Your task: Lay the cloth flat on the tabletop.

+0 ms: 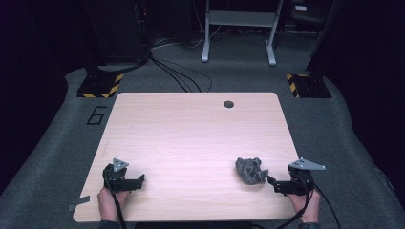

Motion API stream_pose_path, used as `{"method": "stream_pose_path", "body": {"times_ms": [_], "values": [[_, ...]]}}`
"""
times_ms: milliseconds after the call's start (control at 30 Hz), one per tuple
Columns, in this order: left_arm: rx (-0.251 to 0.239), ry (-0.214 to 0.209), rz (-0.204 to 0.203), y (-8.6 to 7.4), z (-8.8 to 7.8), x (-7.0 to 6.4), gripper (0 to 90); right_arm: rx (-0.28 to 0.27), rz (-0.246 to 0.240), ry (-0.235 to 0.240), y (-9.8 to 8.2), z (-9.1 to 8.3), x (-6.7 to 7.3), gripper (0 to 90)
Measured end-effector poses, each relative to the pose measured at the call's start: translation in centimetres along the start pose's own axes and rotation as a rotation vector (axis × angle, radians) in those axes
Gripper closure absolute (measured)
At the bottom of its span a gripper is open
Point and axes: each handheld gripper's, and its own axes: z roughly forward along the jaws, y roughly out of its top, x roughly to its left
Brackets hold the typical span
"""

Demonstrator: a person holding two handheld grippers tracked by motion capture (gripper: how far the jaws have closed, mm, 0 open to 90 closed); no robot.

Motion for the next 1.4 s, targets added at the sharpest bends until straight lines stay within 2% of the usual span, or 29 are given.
{"method": "stream_pose_path", "body": {"times_ms": [200, 367, 467, 500, 600, 667, 733, 767, 800, 867, 900, 933, 967, 1000, 1033, 1100, 1233, 1267, 1400], "values": [[-0.001, 0.0, -0.002, 0.0, 0.0, 0.0, 0.0, -0.003, -0.023, 0.046, 1.1, 0.4, 1.3, 1.4], [0.0, 0.0, 0.0, 0.0, 0.0, 0.0, 0.0, 0.032, -0.06, 0.102, 2.0, 1.8, 2.8, 4.9], [0.0, -0.001, -0.001, 0.0, 0.0, 0.0, 0.0, 0.052, -0.068, 0.111, 2.1, 2.5, 3.2, 7.5], [0.0, -0.001, -0.001, 0.0, 0.0, 0.0, 0.0, 0.075, -0.07, 0.116, 1.9, 3.3, 3.4, 11.8], [-0.001, 0.0, -0.002, 0.0, 0.0, 0.0, 0.0, 0.1, -0.063, 0.116, 1.6, 4.1, 3.4, 17.1], [0.001, -0.001, -0.001, 0.0, 0.0, 0.0, 0.0, 0.111, -0.065, 0.113, 1.3, 4.6, 3.3, 25.4], [-0.001, -0.001, -0.002, 0.0, 0.0, 0.0, 0.0, 0.117, -0.058, 0.111, 1.2, 4.7, 3.4, 26.5], [-0.001, 0.0, -0.002, 0.0, 0.0, 0.0, 0.0, 0.124, -0.064, 0.122, 1.0, 5.0, 3.3, 34.7], [-0.001, 0.0, -0.002, 0.0, 0.0, 0.0, 0.0, 0.126, -0.053, 0.124, 0.9, 5.0, 3.4, 38.0], [-0.001, -0.001, -0.003, 0.0, 0.0, 0.0, 0.0, 0.129, -0.062, 0.123, 0.7, 5.1, 3.4, 49.2], [-0.001, -0.001, -0.003, 0.0, 0.0, 0.0, 0.0, 0.129, -0.062, 0.123, 0.7, 5.1, 3.4, 49.2], [0.0, -0.001, 0.0, 0.0, 0.0, 0.0, 0.0, 0.14, -0.061, 0.119, 0.6, 5.3, 3.5, 61.4], [0.0, -0.001, 0.0, 0.0, 0.0, 0.0, 0.0, 0.14, -0.061, 0.119, 0.6, 5.3, 3.5, 61.4], [-0.001, 0.0, -0.002, 0.0, 0.0, 0.0, 0.0, 0.143, -0.071, 0.115, 0.3, 5.5, 3.4, 71.0], [-0.001, -0.001, -0.003, 0.0, 0.0, 0.0, 0.0, 0.144, -0.073, 0.109, 0.3, 5.5, 3.5, 73.9], [-0.001, 0.0, -0.002, 0.0, 0.0, 0.0, 0.0, 0.146, -0.091, 0.102, 0.1, 5.6, 3.6, 77.6], [0.0, -0.001, -0.004, 0.0, 0.0, 0.0, 0.0, 0.135, -0.096, 0.085, 0.1, 5.4, 4.0, 80.2], [-0.001, 0.0, -0.003, 0.0, 0.0, 0.0, 0.0, 0.111, -0.115, 0.084, 0.3, 5.2, 4.2, 81.1], [-0.001, 0.0, -0.002, 0.0, 0.0, 0.0, 0.0, 0.067, -0.113, 0.093, 1.0, 4.5, 4.5, 81.8]]}}
